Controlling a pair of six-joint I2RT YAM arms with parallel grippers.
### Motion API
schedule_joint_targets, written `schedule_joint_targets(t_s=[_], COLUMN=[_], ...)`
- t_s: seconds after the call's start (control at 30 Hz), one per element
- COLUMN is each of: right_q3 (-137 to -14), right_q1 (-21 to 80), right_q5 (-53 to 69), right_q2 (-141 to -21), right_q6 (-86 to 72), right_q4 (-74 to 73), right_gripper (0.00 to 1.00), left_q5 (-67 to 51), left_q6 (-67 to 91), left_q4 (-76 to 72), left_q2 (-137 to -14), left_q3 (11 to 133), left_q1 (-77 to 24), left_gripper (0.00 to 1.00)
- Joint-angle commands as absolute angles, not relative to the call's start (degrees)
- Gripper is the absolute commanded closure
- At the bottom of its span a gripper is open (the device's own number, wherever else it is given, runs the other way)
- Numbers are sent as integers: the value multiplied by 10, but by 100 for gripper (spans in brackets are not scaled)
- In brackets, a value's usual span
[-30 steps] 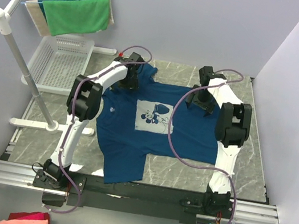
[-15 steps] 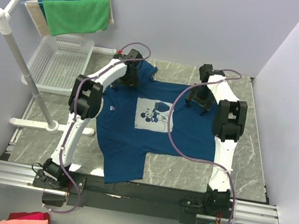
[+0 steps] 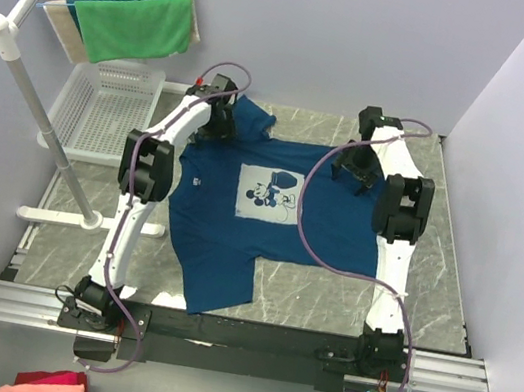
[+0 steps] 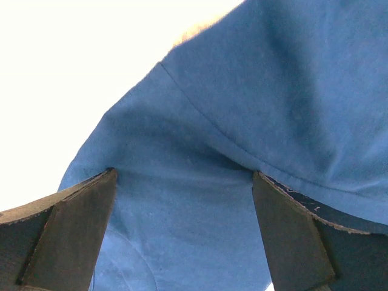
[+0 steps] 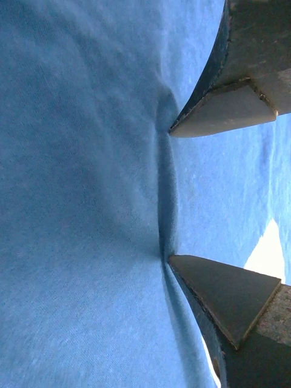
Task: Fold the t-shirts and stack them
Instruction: Flatten the tshirt out
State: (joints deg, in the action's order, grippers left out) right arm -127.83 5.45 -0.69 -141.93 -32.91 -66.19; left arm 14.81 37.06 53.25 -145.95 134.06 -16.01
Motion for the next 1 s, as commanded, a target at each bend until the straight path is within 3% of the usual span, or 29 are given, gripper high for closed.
schedule_joint_targets(t_s=[0.0,0.3,0.63,0.97], right_q3=[-1313,-1161,-899,-718], right_q1=[47,52,117,178], right_q5=[-29,-46,-170,-193], right_q2=[-1405,-1188,-975,-865], right_q6=[-331,-338,-376,-397], right_q4=[-664,-602,-569,-522], right_gripper=[16,16,16,17], left_q5=[121,117,119,163], left_q6=[359,374,473,664], left_q4=[487,433,385,451], left_q2=[-1425,-1229,-983,-783], left_q3=[1331,1159,742,563], left_q1=[-147,-149,-206,-357], left_gripper=[0,1,8,17])
